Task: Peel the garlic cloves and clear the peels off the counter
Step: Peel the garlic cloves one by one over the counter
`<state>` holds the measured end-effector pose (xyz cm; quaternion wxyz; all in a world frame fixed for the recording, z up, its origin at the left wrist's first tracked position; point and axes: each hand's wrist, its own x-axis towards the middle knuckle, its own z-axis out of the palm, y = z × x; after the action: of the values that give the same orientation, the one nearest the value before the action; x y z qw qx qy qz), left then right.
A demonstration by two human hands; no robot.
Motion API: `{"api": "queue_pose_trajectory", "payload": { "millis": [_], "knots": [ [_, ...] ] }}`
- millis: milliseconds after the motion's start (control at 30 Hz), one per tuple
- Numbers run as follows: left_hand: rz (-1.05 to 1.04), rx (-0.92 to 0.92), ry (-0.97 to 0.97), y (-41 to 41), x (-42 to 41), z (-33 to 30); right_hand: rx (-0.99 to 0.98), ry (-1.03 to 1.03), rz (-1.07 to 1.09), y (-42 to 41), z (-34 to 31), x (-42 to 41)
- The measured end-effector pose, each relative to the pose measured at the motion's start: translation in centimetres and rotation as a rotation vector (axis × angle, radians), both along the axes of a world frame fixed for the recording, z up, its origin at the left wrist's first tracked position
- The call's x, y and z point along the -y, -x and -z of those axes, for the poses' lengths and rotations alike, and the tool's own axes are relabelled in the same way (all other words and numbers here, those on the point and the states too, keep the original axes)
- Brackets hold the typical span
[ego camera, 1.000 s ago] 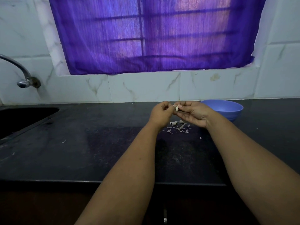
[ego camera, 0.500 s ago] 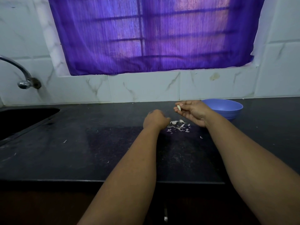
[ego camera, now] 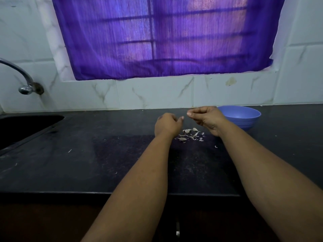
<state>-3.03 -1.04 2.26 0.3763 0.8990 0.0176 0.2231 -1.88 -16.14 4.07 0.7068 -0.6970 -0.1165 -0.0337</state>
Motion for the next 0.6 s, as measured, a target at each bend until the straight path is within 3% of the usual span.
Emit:
{"api": "queue_pose_trajectory", "payload": {
  "millis": [133, 300, 600],
  "knots": [
    [0.188, 0.037, 0.367, 0.72, 1.02, -0.30, 0.022, -0.070, -0.057, 0.04, 0.17, -0.48],
    [0.278, -0.004, 0.687, 0.99, 1.18, -0.63, 0.033, -0.124, -0.112, 0.24, 0.00, -0.75],
    [0.326, -0.146, 1.050, 0.54, 0.39, -0.88, 0.020, -0.133, -0.150, 0.21, -0.04, -0.72]
  ]
}}
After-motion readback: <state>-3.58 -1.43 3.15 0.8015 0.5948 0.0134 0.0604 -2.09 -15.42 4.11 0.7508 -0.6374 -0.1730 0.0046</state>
